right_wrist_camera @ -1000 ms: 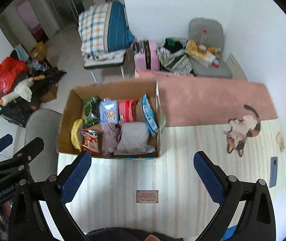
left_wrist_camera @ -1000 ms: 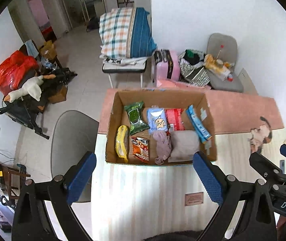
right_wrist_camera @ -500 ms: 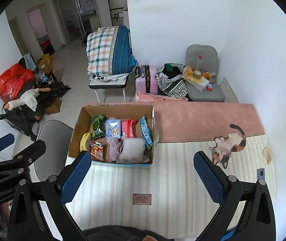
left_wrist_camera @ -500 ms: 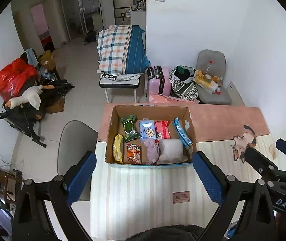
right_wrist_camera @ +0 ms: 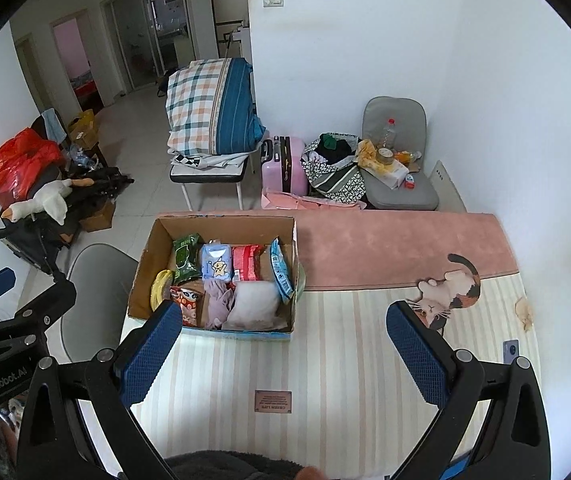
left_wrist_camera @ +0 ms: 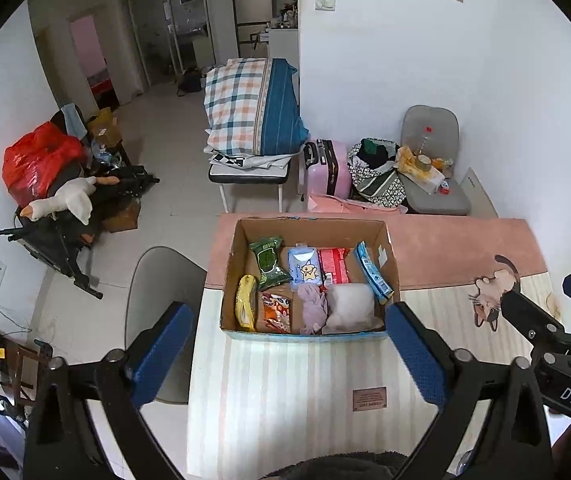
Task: Organize soft objects
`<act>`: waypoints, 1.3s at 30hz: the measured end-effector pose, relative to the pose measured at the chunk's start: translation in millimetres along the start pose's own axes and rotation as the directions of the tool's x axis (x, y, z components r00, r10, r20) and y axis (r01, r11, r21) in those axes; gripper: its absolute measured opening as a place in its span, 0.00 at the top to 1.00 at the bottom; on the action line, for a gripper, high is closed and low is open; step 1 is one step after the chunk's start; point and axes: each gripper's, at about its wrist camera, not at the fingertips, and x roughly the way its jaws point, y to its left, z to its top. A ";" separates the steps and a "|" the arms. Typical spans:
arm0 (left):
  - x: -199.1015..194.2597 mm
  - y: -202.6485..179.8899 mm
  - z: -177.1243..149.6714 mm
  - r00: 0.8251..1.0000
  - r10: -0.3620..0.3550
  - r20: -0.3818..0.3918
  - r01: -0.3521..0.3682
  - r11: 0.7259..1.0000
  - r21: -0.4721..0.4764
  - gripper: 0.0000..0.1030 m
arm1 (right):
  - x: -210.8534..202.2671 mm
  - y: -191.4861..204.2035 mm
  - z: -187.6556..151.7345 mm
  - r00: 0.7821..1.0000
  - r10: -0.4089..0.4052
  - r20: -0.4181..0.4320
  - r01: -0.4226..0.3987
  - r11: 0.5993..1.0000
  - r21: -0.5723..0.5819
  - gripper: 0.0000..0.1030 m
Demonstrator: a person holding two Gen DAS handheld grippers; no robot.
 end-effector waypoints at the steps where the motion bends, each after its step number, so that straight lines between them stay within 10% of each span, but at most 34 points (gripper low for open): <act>1: -0.1 -0.5 -0.4 1.000 0.001 0.002 -0.001 1.000 0.002 0.00 | 0.3 -0.4 0.4 1.000 -0.003 0.001 0.003 1.000 -0.001 0.00; 39: -4.8 0.4 5.1 1.000 -0.006 0.014 0.006 1.000 -0.014 0.00 | -0.6 -2.6 -0.3 0.999 -0.040 0.016 0.039 0.999 0.021 0.00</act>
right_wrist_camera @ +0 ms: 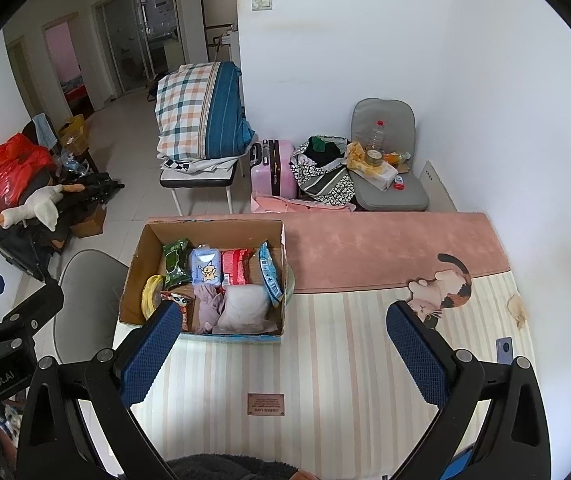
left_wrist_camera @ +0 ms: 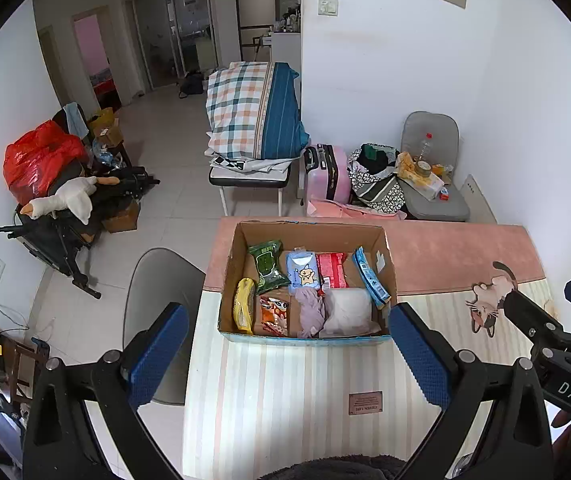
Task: Organize soft objects
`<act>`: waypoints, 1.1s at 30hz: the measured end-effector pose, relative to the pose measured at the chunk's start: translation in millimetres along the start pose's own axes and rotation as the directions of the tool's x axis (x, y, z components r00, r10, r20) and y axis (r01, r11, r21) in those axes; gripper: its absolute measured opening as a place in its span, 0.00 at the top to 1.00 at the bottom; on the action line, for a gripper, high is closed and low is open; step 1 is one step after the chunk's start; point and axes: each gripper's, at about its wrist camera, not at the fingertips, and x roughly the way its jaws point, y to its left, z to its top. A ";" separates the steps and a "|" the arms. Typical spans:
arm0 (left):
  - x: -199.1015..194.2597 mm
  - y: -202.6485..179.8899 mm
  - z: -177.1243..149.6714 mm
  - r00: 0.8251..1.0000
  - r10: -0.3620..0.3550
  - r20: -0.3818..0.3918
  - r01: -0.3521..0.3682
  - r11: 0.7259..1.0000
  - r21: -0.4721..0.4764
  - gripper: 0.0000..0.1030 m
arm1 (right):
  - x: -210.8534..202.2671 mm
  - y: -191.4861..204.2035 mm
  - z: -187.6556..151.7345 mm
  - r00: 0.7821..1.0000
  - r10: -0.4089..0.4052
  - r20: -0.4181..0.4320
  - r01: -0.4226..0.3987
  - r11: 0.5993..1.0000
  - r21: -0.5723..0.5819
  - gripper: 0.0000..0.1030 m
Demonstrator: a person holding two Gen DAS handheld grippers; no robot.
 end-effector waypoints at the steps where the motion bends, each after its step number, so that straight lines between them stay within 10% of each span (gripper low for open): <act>1: -0.1 -0.3 0.0 1.000 0.001 0.000 -0.001 1.000 0.000 0.00 | 0.1 -0.2 0.2 1.000 -0.001 0.000 0.001 1.000 0.000 0.00; 33: -0.9 1.0 -2.8 1.000 0.001 -0.004 0.000 1.000 0.003 0.00 | -3.6 -1.0 -1.4 1.000 -0.019 0.012 0.019 0.999 0.028 0.00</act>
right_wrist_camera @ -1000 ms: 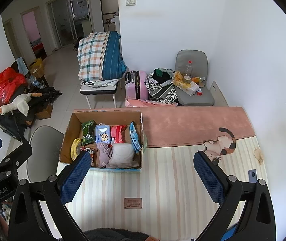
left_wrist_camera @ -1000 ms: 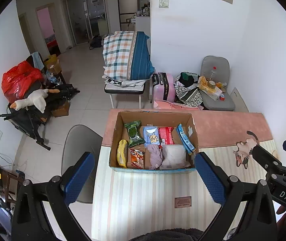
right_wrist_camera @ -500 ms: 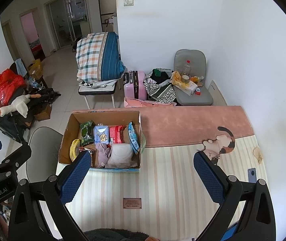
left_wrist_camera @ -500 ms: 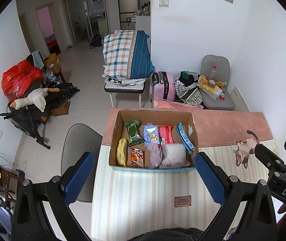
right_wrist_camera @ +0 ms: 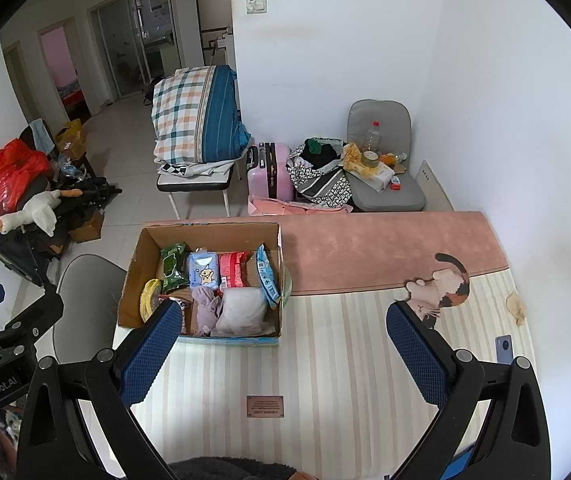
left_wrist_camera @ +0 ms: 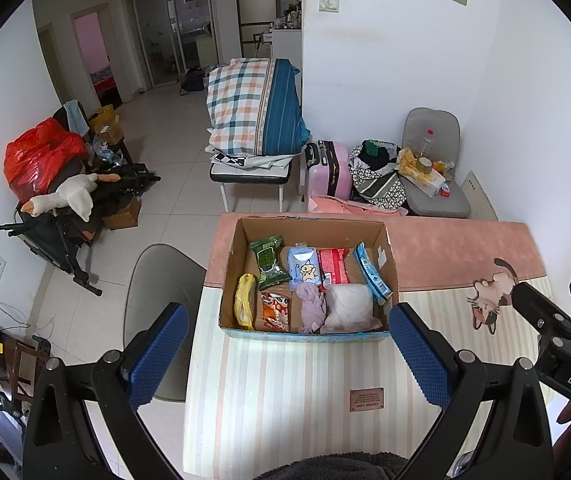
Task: Organize soft objects
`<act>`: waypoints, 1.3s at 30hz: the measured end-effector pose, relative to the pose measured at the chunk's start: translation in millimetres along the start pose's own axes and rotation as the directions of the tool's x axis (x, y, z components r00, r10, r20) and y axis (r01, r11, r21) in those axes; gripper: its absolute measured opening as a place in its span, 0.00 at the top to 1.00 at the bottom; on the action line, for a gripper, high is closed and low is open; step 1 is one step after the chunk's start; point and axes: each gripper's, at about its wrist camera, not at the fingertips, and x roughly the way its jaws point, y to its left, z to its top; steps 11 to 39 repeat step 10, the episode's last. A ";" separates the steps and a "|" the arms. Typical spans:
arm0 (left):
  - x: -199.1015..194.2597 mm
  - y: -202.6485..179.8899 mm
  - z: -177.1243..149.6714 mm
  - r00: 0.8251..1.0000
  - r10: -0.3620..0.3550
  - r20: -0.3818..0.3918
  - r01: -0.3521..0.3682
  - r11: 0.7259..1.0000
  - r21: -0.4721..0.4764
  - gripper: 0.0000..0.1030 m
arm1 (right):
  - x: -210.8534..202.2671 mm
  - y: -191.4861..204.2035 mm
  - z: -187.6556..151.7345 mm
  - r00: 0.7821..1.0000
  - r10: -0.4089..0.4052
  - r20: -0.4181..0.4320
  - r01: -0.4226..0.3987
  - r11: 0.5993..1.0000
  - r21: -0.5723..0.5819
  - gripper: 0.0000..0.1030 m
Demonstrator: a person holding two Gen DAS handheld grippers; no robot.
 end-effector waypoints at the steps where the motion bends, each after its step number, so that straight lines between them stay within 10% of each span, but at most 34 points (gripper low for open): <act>1: -0.2 -0.6 -0.5 1.000 -0.001 -0.002 0.001 1.000 0.000 0.00 | -0.1 0.5 0.8 1.000 -0.001 0.000 0.001 1.000 0.001 0.00; 39: 1.9 2.2 -9.8 1.000 0.002 -0.011 -0.002 1.000 -0.001 0.00 | 0.1 1.0 1.2 1.000 -0.004 -0.001 0.004 1.000 0.003 0.00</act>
